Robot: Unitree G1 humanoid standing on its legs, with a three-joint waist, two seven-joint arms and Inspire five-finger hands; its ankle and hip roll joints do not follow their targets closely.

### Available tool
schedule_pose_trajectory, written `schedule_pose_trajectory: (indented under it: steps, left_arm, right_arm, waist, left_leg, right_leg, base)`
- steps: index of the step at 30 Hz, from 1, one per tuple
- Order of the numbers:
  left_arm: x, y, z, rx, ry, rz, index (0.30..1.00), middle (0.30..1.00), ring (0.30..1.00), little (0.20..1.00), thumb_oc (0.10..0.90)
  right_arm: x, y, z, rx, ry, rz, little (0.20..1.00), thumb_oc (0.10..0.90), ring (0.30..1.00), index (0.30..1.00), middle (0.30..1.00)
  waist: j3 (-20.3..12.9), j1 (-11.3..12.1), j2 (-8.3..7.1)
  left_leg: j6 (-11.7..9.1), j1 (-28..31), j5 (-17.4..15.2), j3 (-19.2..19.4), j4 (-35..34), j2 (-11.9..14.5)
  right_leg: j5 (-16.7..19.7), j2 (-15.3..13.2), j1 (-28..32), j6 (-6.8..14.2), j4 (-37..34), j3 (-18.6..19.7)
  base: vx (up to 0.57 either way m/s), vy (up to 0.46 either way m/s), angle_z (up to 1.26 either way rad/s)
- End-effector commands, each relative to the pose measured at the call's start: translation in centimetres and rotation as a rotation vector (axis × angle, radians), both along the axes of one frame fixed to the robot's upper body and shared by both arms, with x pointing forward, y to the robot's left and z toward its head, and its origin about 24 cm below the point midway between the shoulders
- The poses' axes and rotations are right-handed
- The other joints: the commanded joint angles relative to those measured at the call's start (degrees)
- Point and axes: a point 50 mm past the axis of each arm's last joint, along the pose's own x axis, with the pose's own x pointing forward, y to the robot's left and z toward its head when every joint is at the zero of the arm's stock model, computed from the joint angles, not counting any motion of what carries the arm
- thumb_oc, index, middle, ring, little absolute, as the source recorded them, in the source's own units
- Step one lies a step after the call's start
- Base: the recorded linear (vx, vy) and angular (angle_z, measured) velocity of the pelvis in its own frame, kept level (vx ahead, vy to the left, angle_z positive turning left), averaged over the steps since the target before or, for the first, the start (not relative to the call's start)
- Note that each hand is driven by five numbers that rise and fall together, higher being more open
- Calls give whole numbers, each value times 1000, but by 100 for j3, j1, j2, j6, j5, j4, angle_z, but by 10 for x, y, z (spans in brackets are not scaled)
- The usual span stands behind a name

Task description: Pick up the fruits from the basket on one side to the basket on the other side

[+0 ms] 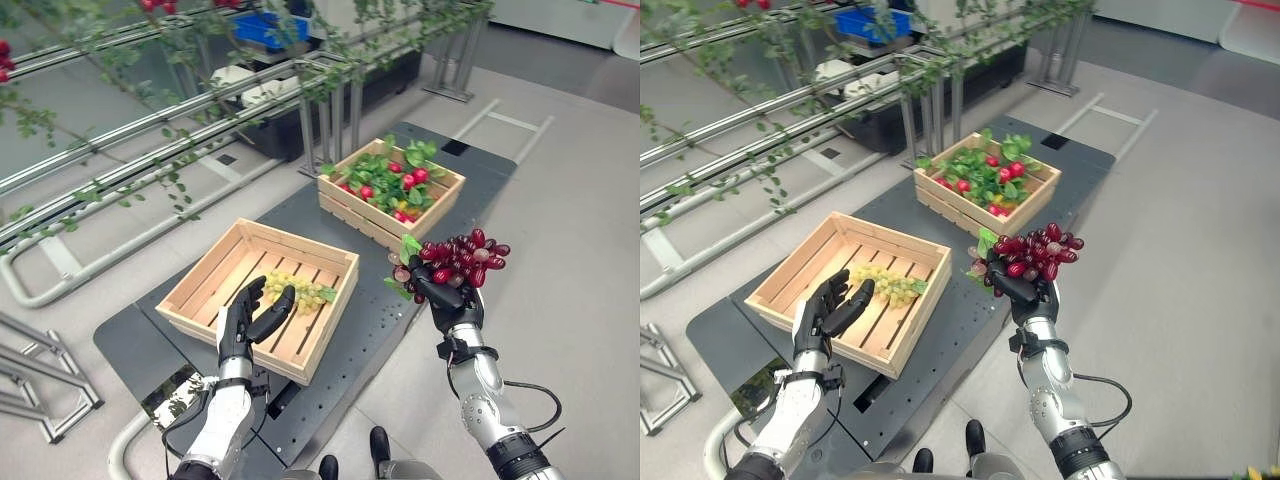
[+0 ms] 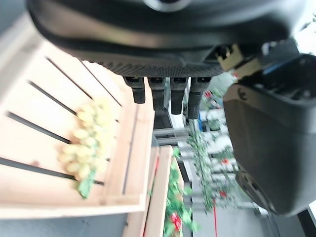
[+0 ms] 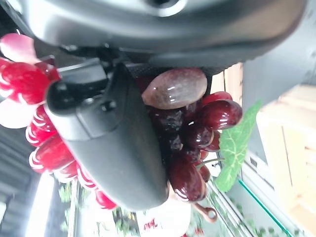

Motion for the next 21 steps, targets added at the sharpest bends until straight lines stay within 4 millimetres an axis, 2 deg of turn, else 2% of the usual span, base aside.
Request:
schedule_pose_trajectory:
  steps: [1,6,9,10,11,12,13,14,16,17,21]
  left_arm:
    - [23,1,48,9,-300,9,900,900,900,900,800]
    - [26,-1,54,24,-335,-16,900,900,900,900,800]
    - [25,5,59,41,-352,-6,900,900,900,900,800]
    - [25,6,60,41,-355,-7,900,900,900,900,800]
    - [26,7,65,38,-365,-16,900,900,900,900,800]
    - [27,7,65,37,-366,-19,900,900,900,900,800]
    - [29,4,67,28,-365,-33,900,900,900,900,800]
    - [29,2,66,22,-365,-35,900,900,900,900,800]
    - [30,1,65,17,-361,-28,900,900,900,900,800]
    - [31,-1,67,15,-365,-37,900,900,900,900,800]
    - [31,-5,74,53,-394,-87,900,900,900,900,800]
  right_arm:
    - [12,0,56,12,-316,-12,300,400,300,300,300]
    - [10,-5,54,19,-313,-39,300,400,300,300,300]
    - [11,-7,58,17,-321,-65,300,400,300,300,300]
    - [11,-7,59,11,-324,-69,300,400,300,300,300]
    - [11,-11,61,-2,-328,-88,300,400,300,300,300]
    - [11,-12,61,-3,-328,-92,300,400,300,300,300]
    - [11,-18,61,-5,-323,-119,300,400,300,300,300]
    - [11,-21,59,-12,-315,-135,300,400,300,300,300]
    - [12,-21,57,-9,-299,-144,300,400,300,300,300]
    - [14,-21,58,-15,-299,-150,300,400,300,300,300]
    - [10,-29,57,-27,-289,-169,300,400,300,300,300]
  waist:
    - [-60,-69,152]
    - [-56,-125,177]
    - [-35,-144,247]
    - [-32,-146,261]
    - [-36,-164,321]
    - [-35,-167,324]
    - [-79,-166,277]
    - [-123,-151,223]
    - [-161,-121,168]
    - [-214,-109,92]
    - [-234,-161,10]
  left_leg:
    - [-183,91,-819,-296,360,-176]
    - [-129,184,-789,-178,242,-198]
    - [-71,241,-801,130,282,-66]
    - [-63,237,-802,148,296,-47]
    - [-23,180,-809,177,387,39]
    - [-16,170,-815,177,409,45]
    - [-10,91,-850,112,582,59]
    - [-29,77,-898,93,640,60]
    - [-56,100,-933,97,659,81]
    - [-84,157,-1007,161,691,124]
    - [-118,165,-1193,388,946,178]
  right_leg:
    - [301,77,2,280,-312,-274]
    - [368,57,-37,315,-312,-350]
    - [91,-24,-127,235,700,-601]
    - [36,-34,-147,212,877,-592]
    - [-246,-56,-183,98,1552,-488]
    - [-312,-62,-187,82,1650,-469]
    - [-674,-38,113,-14,1245,-377]
    - [-738,-6,357,-48,897,-330]
    - [-750,5,556,-49,677,-320]
    - [-762,20,768,-55,471,-267]
    - [-773,-4,932,-61,314,-212]
  base:
    - [-129,67,-18]
    - [-78,32,-27]
    - [-29,-8,-8]
    - [9,-20,-12]
    - [16,-19,-6]
    - [68,-81,6]
    - [118,-128,32]
    - [149,-157,38]
    - [131,-124,25]
    - [120,-106,6]
    - [65,-47,-7]
